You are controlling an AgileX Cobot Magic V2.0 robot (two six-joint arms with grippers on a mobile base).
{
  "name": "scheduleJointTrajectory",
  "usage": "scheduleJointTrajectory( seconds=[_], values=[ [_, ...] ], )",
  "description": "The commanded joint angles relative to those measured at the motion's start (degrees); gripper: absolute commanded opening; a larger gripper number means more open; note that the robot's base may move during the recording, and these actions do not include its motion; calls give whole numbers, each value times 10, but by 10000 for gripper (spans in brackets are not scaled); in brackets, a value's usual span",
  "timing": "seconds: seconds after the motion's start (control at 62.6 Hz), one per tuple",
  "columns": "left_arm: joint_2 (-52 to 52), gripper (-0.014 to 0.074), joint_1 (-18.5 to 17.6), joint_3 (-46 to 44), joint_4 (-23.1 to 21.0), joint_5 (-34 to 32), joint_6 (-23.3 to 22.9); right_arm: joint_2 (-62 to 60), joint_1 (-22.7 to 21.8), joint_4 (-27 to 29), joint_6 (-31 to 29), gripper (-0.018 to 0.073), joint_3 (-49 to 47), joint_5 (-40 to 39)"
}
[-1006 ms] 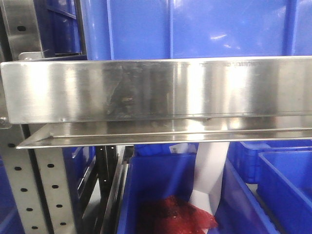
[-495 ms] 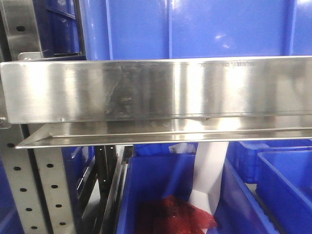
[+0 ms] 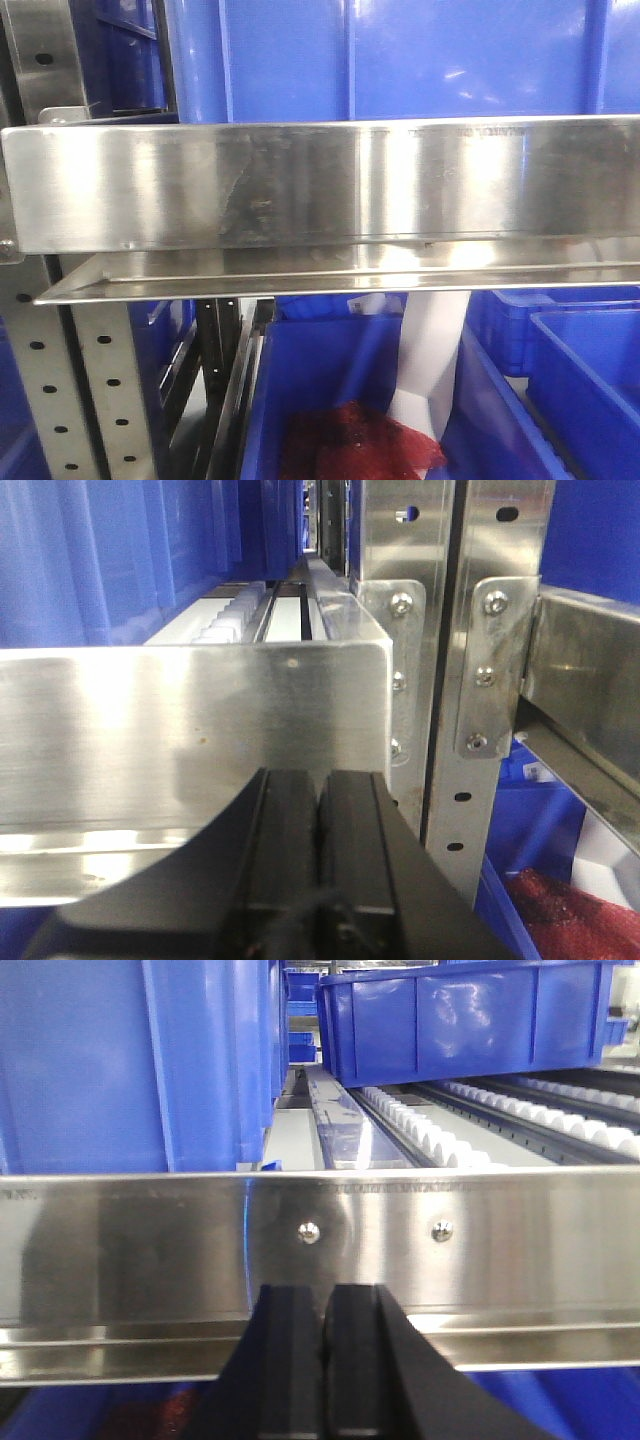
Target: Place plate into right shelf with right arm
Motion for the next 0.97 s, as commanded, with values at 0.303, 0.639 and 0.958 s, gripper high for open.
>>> scheduleJointTrajectory(
  seconds=[0.303,0.639,0.958],
  values=[
    [-6,-47,-4,4,-2,-49,-1,-8,-4,-11,-7,55,-2,-50],
    [-6,-47,-4,4,-2,-49,-1,-8,-4,-11,-7,55,-2,-50],
    [-6,-47,-4,4,-2,-49,-1,-8,-4,-11,-7,55,-2,-50]
  ],
)
